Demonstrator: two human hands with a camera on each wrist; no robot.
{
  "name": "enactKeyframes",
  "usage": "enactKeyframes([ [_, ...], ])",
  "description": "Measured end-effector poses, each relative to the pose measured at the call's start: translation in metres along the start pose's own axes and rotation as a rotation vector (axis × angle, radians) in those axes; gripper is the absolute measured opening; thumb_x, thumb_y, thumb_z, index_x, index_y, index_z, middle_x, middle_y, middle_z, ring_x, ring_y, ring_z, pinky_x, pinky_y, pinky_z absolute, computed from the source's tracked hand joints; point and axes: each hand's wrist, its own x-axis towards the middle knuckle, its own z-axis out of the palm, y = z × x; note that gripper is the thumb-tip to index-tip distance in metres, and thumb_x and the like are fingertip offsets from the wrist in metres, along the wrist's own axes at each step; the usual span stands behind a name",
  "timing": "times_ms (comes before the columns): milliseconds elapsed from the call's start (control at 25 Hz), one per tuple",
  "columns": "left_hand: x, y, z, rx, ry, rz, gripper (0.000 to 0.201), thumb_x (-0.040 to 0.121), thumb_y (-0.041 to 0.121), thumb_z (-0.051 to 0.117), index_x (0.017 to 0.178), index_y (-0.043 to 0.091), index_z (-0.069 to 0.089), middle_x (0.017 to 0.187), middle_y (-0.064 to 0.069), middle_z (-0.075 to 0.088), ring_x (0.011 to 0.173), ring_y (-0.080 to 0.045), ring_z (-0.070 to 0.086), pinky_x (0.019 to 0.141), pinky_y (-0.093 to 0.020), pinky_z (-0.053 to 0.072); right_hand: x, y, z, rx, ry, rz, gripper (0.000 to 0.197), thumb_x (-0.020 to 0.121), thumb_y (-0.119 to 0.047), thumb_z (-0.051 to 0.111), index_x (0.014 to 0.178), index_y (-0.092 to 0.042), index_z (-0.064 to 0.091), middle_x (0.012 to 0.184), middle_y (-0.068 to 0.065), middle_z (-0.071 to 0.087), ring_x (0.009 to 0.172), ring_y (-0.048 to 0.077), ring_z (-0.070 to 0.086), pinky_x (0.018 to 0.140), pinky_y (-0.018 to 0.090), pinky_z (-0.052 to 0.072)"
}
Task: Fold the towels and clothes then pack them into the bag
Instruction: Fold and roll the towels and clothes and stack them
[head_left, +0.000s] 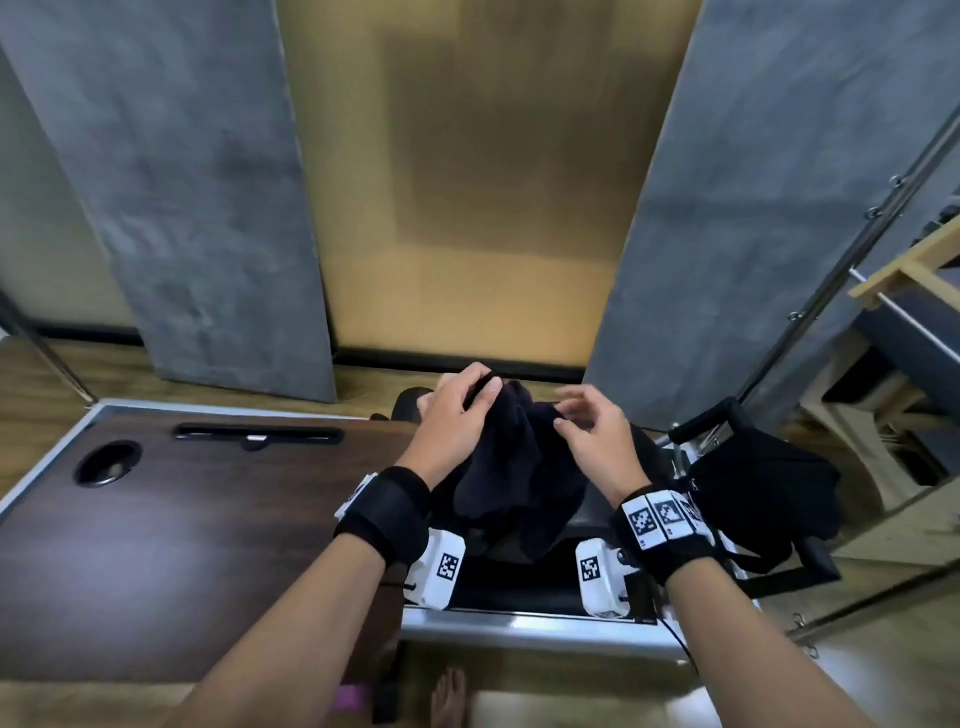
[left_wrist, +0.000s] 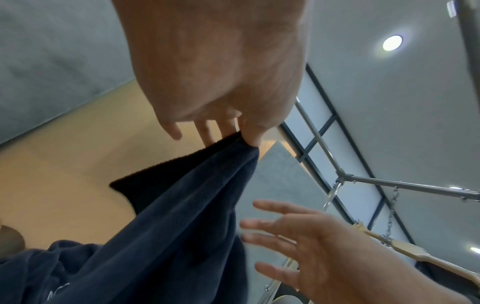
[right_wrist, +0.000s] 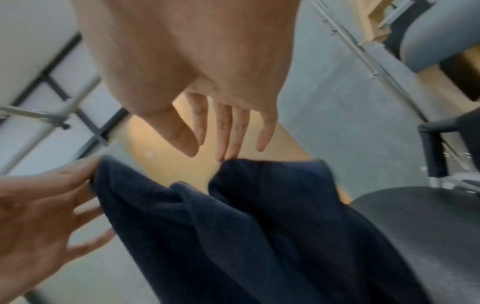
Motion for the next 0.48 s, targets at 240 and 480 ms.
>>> enactKeyframes([
  [240,-0.076,0.023,-0.039,0.059,-0.156,0.183,0.013,0.109,0.021,0.057,0.107,0.012,0.067,0.099,-0.005,0.071,0.099,-0.027,0.064,0.099,-0.046,0.048,-0.058,-0.083,0.027,-0.070,-0.367,-0.255,0.048,0.078,0.012,0.062,0.117,-0.014,0.073,0.103,-0.004,0.075,0.093,0.012,0.069,0.083,0.028,0.053],
  [480,-0.147,-0.042,-0.103,0.115,-0.205,0.011,0.021,0.095,0.041,0.078,0.101,0.023,0.072,0.099,0.004,0.076,0.102,-0.021,0.072,0.096,-0.040,0.056,-0.105,-0.112,0.045,0.197,-0.132,-0.110,0.023,0.084,0.003,0.064,0.073,-0.016,0.073,0.068,-0.003,0.072,0.060,0.006,0.061,0.057,0.021,0.049],
])
